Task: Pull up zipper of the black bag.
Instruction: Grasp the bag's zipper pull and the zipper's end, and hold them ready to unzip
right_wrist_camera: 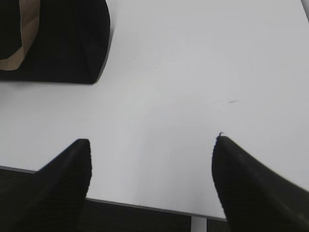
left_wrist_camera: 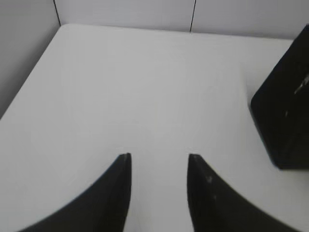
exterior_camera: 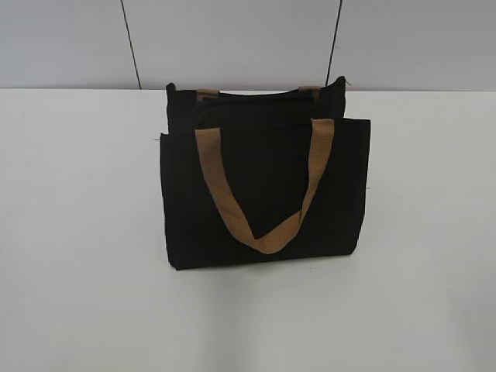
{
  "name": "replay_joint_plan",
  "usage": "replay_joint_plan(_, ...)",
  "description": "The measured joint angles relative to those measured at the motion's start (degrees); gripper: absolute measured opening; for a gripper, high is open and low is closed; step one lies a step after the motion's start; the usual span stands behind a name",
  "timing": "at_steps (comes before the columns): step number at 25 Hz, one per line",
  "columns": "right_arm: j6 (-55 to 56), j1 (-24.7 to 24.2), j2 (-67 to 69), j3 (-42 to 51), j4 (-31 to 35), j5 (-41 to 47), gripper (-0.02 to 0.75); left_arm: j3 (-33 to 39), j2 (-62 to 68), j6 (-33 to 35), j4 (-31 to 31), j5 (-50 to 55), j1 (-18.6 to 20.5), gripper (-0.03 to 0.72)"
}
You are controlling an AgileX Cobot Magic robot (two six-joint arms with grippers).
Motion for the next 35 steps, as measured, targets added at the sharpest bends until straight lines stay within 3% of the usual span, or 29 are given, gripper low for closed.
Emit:
replay_joint_plan(4,0.00,0.00,0.00,0.00,0.00,0.00,0.589,-0.06,0.00,0.00,-0.64,-14.61,0.00,0.497)
replay_joint_plan(6,0.00,0.00,0.00,0.00,0.00,0.00,0.589,1.82,1.15,0.00,0.27,-26.08,0.00,0.562)
replay_joint_plan(8,0.00,0.00,0.00,0.00,0.00,0.00,0.589,4.88,3.71,0.00,1.01,-36.64,0.00,0.559)
replay_joint_plan(14,0.00,0.00,0.00,0.00,0.00,0.00,0.589,16.61,18.56,0.00,0.65,-68.11,-0.05,0.441)
replay_joint_plan(17,0.00,0.00,0.00,0.00,0.00,0.00,0.589,19.73,29.29,-0.77,1.88,-76.83,-1.36,0.429)
replay_joint_plan(22,0.00,0.00,0.00,0.00,0.00,0.00,0.589,20.33,50.02,-4.26,12.93,-92.49,-6.13,0.403)
replay_joint_plan(26,0.00,0.00,0.00,0.00,0.00,0.00,0.589,19.68,68.90,-12.11,25.82,-103.69,-7.55,0.391)
replay_joint_plan(31,0.00,0.00,0.00,0.00,0.00,0.00,0.589,13.08,88.35,-17.67,46.13,-115.41,-7.66,0.388)
replay_joint_plan(35,0.00,0.00,0.00,0.00,0.00,0.00,0.589,6.16,98.83,-18.78,56.53,-117.83,-7.66,0.388)
